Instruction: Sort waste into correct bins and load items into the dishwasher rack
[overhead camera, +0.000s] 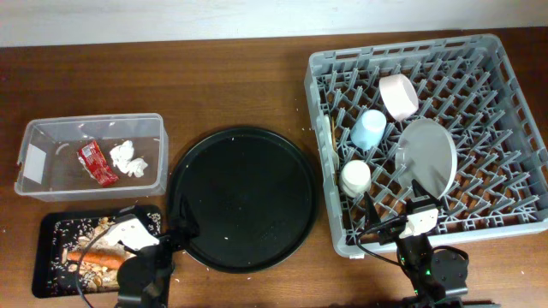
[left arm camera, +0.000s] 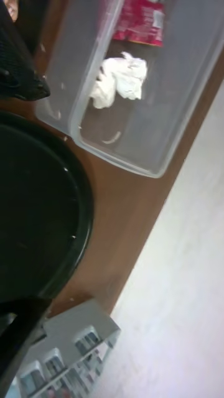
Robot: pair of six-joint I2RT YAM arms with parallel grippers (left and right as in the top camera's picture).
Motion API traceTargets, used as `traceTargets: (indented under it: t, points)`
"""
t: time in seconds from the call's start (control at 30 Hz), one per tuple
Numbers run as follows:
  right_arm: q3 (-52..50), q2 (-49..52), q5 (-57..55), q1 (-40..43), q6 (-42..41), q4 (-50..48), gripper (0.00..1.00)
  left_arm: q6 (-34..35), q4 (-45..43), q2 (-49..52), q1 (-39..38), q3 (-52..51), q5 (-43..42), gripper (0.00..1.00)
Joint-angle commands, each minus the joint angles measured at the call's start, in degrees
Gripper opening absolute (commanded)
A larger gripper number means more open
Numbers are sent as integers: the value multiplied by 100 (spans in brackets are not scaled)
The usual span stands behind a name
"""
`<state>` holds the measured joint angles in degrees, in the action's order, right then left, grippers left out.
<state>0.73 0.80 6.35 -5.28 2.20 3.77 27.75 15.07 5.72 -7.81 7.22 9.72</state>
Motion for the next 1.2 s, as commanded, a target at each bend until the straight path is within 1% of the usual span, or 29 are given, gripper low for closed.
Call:
traceTargets:
  t: [0.0, 0.07, 0.17, 0.2, 0.3, 0.4, 0.53, 1.17]
  points:
    - [-42, -59, 52, 52, 39, 7, 99, -74, -103, -258, 138, -275, -160, 99]
    - [-42, -59, 52, 52, 39, 7, 99, -240, -111, -363, 173, -275, -133, 99]
    - [-42, -59, 52, 52, 39, 7, 99, -1073, -111, -518, 170, -280, -138, 99]
    - [-42, -59, 52, 52, 39, 7, 99, -1506, -111, -546, 173, -280, -138, 99]
    - [-42, -59, 52, 52, 39, 7, 99, -2369, -111, -546, 188, -280, -142, 99]
    - [-42, -59, 52, 52, 39, 7, 99, -2811, -111, -546, 376, -280, -140, 99]
    - [-42, -59, 52, 52, 39, 7, 99, -2935, -111, -546, 551, -280, -138, 99]
    - [-42, -59, 52, 52, 39, 7, 99, -2933, -111, -542, 546, -280, -140, 99]
